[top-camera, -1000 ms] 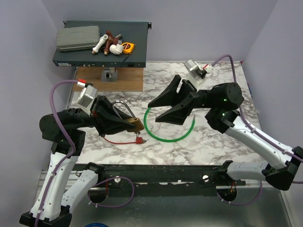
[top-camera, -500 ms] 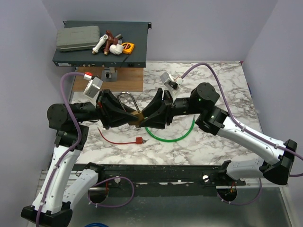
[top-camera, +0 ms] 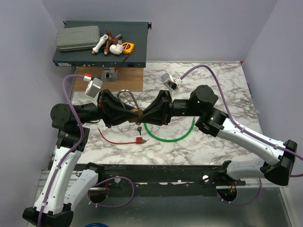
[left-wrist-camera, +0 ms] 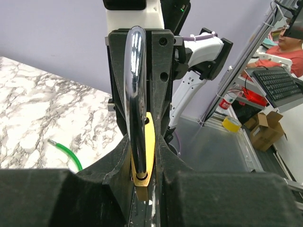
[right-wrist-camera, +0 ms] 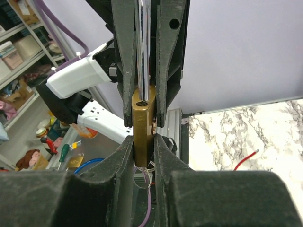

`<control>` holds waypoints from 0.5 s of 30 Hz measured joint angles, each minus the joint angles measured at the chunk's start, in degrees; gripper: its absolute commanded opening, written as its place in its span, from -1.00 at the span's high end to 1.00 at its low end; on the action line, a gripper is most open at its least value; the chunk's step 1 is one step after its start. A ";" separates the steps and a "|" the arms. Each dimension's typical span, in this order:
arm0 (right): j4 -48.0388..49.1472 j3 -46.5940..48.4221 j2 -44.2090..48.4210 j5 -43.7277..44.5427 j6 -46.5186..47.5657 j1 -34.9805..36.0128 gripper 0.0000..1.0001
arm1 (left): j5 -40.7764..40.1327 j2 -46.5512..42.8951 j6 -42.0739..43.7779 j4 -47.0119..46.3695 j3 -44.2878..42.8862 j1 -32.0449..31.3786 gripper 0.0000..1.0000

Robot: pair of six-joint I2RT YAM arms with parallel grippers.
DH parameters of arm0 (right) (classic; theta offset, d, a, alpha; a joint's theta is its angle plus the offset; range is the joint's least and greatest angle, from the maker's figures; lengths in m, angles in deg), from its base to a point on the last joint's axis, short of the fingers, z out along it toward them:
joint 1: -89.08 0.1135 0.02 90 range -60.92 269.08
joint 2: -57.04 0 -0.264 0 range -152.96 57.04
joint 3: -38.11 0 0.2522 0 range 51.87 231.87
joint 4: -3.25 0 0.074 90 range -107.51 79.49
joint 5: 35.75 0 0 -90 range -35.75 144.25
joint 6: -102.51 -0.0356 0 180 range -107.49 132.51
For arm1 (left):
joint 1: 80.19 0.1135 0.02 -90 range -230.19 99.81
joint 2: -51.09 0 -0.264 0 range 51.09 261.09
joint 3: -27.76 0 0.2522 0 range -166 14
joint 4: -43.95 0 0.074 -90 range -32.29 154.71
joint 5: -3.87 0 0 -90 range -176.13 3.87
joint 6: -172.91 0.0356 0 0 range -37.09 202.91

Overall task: Unlock with the key
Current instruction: Unlock the lock.

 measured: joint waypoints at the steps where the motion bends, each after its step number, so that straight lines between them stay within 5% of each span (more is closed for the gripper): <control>1: 0.00 -0.39 0.13 0.42 -0.07 0.02 0.99 | -0.09 -0.11 0.17 0.13 0.37 0.02 1.00; 8: 2.40 -5.57 2.38 4.87 -0.50 0.33 0.69 | -0.26 -0.83 1.62 1.05 3.13 0.09 1.00; 11: 4.59 -9.11 3.69 7.15 -0.92 0.68 0.34 | -0.24 -1.20 2.10 1.73 4.87 0.04 1.00; 15: 7.23 -10.75 3.91 9.92 -1.16 0.70 0.48 | -0.20 -1.14 2.25 3.58 5.79 0.20 1.00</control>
